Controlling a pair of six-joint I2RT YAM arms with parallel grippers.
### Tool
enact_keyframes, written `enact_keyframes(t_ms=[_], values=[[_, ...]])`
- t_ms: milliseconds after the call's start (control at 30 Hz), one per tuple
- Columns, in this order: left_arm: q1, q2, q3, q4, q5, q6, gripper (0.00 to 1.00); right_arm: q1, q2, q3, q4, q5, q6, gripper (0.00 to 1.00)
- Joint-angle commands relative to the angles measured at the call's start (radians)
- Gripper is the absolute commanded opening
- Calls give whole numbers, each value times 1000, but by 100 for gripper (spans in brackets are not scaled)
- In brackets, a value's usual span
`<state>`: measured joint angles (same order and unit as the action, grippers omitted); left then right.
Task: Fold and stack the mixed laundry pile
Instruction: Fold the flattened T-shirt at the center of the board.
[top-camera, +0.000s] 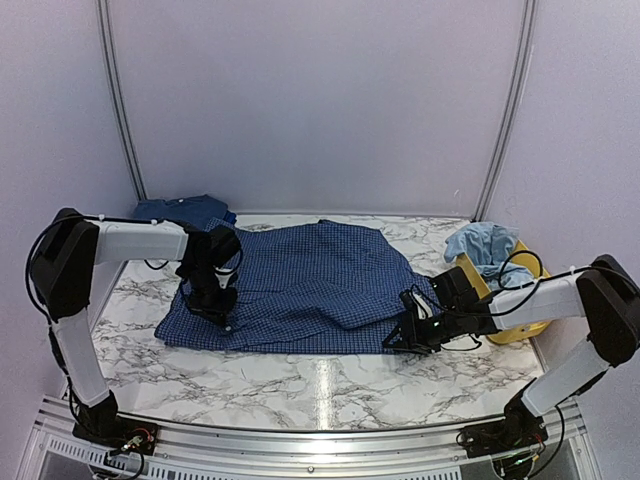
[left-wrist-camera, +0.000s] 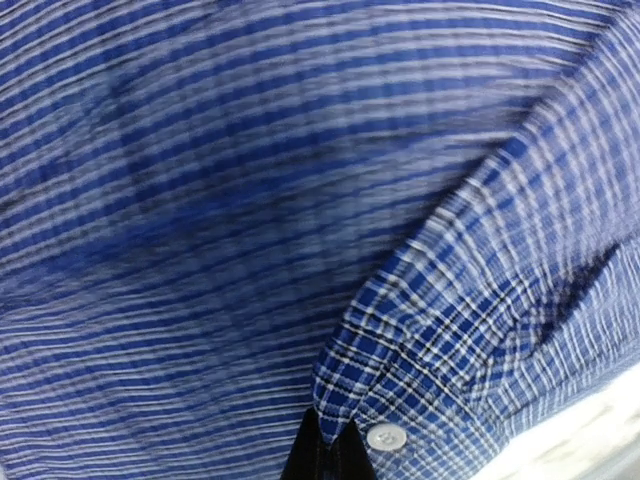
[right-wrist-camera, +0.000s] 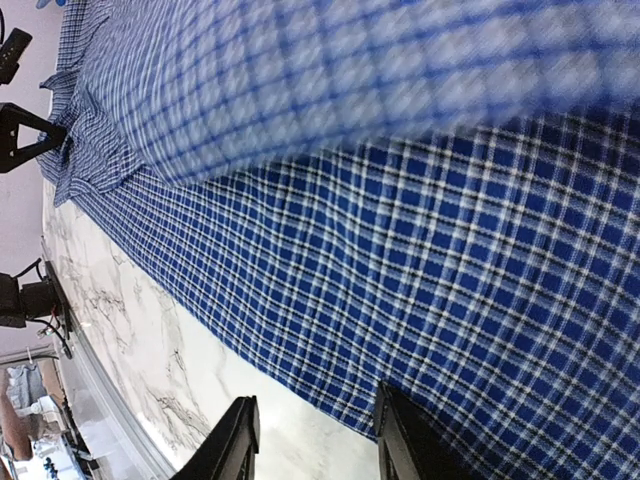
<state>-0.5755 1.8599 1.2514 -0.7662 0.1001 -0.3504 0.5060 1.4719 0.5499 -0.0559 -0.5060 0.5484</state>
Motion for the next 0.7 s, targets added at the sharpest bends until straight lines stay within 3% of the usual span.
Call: enact_keyframes(t_ms=[0, 300, 467, 567, 667], values=[[82, 33, 60, -169, -166, 122, 0, -15, 33, -45, -83, 81, 0, 40], [123, 138, 263, -224, -343, 222, 0, -15, -17, -71, -104, 71, 2, 38], [123, 189, 327, -249, -372, 249, 7, -15, -83, -49, -167, 54, -25, 38], [125, 174, 304, -257, -412, 240, 21, -15, -161, 5, -250, 17, -80, 38], [128, 102, 275, -252, -427, 194, 51, -15, -264, 54, -287, -64, -126, 42]])
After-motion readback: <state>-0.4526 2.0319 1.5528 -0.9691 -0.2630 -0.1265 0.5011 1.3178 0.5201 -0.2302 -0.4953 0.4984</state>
